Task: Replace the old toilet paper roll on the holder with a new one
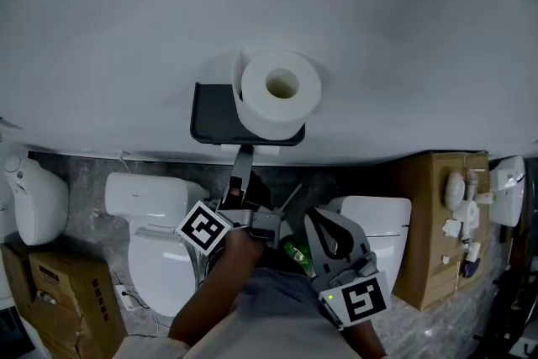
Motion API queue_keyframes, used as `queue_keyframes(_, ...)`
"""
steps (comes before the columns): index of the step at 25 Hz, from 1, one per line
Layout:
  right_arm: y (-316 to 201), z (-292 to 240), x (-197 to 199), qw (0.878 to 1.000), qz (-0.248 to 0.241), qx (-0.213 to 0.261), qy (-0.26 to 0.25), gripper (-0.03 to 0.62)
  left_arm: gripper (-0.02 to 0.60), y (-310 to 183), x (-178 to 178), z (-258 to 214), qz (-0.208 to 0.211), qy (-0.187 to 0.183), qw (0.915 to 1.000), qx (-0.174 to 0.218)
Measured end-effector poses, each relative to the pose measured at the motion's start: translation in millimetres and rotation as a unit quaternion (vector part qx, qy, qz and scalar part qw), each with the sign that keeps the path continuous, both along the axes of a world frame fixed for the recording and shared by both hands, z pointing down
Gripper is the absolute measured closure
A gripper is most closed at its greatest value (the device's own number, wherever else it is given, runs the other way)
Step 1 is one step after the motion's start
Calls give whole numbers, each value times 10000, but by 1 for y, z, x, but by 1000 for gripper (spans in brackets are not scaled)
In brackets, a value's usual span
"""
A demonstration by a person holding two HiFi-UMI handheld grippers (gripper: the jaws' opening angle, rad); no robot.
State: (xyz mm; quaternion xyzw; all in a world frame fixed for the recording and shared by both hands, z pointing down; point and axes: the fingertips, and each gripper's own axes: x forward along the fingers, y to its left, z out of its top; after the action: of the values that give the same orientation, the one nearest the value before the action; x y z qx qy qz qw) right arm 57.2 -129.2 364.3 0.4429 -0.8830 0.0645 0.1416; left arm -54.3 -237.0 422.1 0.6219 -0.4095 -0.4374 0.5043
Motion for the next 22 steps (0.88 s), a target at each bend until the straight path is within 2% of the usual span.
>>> queue_keyframes(12,-7,4,12,9999,97,-39,-48,576,357,-14,-5,0,-217,119,9997,-3)
queue_keyframes(16,-5,8,12,9997,52,-252,27,576,377,-16,-2,2,-220,180,9996,-18)
queue_keyframes(22,-8,8,19,9999,117,-117,-16,576,383,-18,6,1,-176,270,9995,-14)
